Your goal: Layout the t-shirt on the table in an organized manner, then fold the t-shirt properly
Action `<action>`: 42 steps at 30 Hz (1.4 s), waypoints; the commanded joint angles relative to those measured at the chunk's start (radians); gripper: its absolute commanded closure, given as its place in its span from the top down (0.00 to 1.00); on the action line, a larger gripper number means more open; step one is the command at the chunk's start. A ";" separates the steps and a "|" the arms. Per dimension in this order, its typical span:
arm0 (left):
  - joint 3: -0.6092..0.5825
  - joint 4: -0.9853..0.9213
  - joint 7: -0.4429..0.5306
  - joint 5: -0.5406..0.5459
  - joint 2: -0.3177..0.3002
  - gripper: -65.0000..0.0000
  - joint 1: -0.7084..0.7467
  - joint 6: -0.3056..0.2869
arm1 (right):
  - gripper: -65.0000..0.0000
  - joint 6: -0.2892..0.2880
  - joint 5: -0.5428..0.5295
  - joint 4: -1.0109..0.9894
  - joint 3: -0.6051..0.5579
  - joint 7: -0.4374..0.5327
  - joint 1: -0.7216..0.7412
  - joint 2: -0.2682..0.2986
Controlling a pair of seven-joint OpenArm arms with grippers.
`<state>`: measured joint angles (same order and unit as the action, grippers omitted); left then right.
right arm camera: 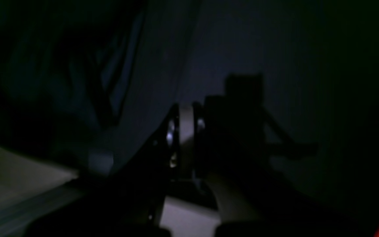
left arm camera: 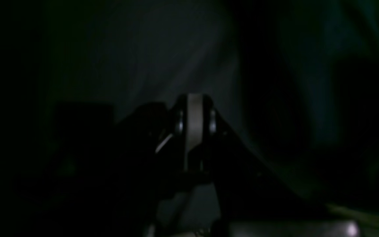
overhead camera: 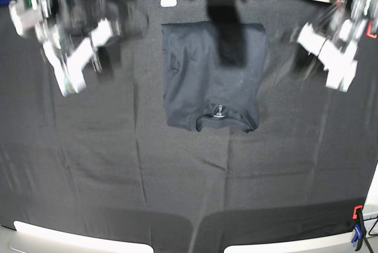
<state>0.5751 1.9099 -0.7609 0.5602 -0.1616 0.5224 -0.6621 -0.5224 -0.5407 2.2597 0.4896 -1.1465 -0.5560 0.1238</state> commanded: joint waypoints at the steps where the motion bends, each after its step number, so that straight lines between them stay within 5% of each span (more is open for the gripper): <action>1: 0.027 0.026 0.021 0.016 -0.008 0.00 0.043 -0.003 | 0.00 -0.006 -0.021 0.030 0.010 0.016 -0.042 -0.009; 7: 0.091 0.027 0.005 0.020 -0.007 0.00 0.269 -0.003 | 0.00 -0.072 -0.015 0.035 0.013 0.016 -0.285 -0.103; 12: 0.090 -0.042 -0.210 0.129 -0.005 0.00 0.364 -0.036 | 0.00 -0.091 -0.009 -0.046 0.009 0.016 -0.426 -0.154; 16: 0.089 -0.247 -0.210 0.193 -0.005 0.00 0.369 -0.036 | 0.00 -0.118 0.072 -0.257 -0.015 0.017 -0.433 -0.145; 21: 0.089 -0.588 -0.206 0.190 -0.012 0.00 0.285 -0.036 | 0.00 -0.114 0.095 -0.659 -0.106 0.016 -0.325 -0.024; 24: 0.089 -0.795 -0.092 0.134 -0.028 0.00 0.206 -0.036 | 0.00 -0.097 0.096 -0.919 -0.183 0.017 -0.220 0.051; 26: 0.084 -0.921 0.018 0.019 -0.045 0.00 0.148 -0.036 | 0.00 -0.031 0.096 -1.094 -0.235 0.021 -0.140 0.092; 31: 0.024 -1.126 0.163 -0.116 -0.094 0.01 0.045 -0.036 | 0.00 -0.023 0.173 -1.468 -0.372 0.121 0.074 0.154; 39: -0.114 -1.176 0.403 -0.291 -0.068 0.10 -0.023 -0.029 | 0.00 -0.024 0.201 -1.680 -0.530 0.420 0.266 0.146; 42: -0.148 -1.187 0.486 -0.397 -0.034 0.09 -0.056 0.085 | 0.00 -0.023 0.213 -1.680 -0.559 0.520 0.298 0.123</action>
<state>0.4244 0.7193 -0.2745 0.1532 -0.1867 0.4534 -0.5621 -0.5343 -0.3248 0.5774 -0.0711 -0.6193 -0.2558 0.2390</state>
